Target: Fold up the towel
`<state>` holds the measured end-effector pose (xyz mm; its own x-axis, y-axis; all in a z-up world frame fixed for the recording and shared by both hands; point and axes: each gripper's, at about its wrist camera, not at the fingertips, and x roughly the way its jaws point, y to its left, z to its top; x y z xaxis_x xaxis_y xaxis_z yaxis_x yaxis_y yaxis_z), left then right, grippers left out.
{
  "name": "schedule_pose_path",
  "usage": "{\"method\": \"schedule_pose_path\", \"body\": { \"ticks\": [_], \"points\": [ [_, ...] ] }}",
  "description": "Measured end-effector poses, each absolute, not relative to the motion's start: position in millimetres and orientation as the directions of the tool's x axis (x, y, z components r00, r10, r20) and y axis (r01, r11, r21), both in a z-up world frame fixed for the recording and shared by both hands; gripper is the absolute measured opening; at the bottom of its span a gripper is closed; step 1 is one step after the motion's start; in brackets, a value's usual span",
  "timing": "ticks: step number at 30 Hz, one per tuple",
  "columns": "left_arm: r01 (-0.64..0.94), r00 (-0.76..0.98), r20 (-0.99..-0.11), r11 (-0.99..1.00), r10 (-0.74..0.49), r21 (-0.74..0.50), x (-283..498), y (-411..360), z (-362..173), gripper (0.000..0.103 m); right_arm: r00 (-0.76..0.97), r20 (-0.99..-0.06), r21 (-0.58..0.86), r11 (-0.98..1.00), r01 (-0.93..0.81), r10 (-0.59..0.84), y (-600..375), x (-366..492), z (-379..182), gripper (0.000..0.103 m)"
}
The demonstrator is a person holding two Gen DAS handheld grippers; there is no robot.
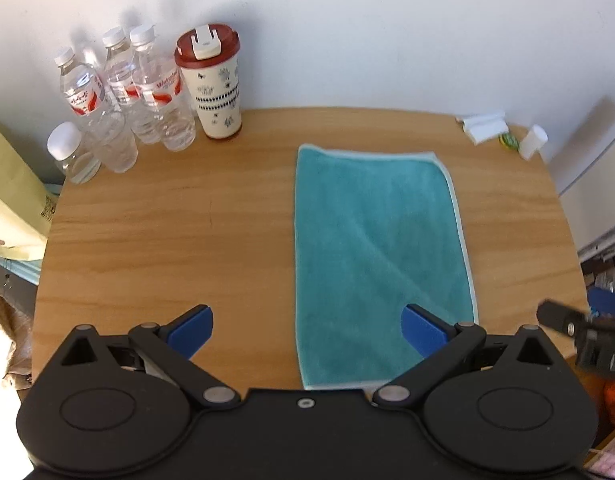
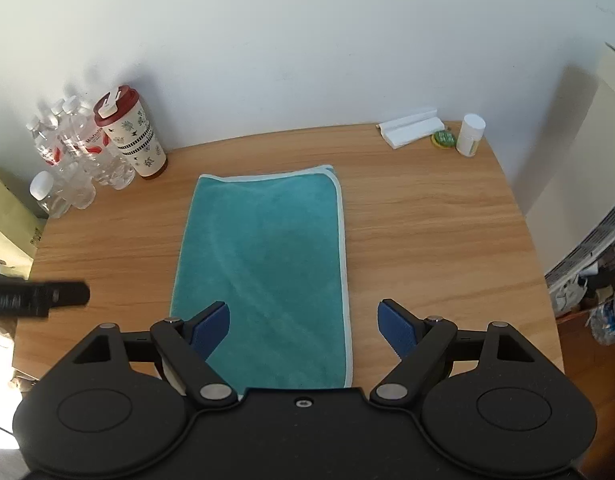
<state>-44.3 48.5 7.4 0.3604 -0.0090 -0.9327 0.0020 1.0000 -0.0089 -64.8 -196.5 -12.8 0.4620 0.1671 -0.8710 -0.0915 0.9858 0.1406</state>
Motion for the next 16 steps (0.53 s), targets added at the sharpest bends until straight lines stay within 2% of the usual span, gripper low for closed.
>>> {"method": "schedule_pose_path", "body": {
  "ticks": [16],
  "points": [
    [-0.009, 0.386, -0.922, 1.000, 0.003, -0.001, -59.5, 46.4, 21.3, 0.103, 0.511, -0.843, 0.122, 0.985, -0.124, 0.169, -192.5, -80.5, 4.4, 0.085]
  ]
}}
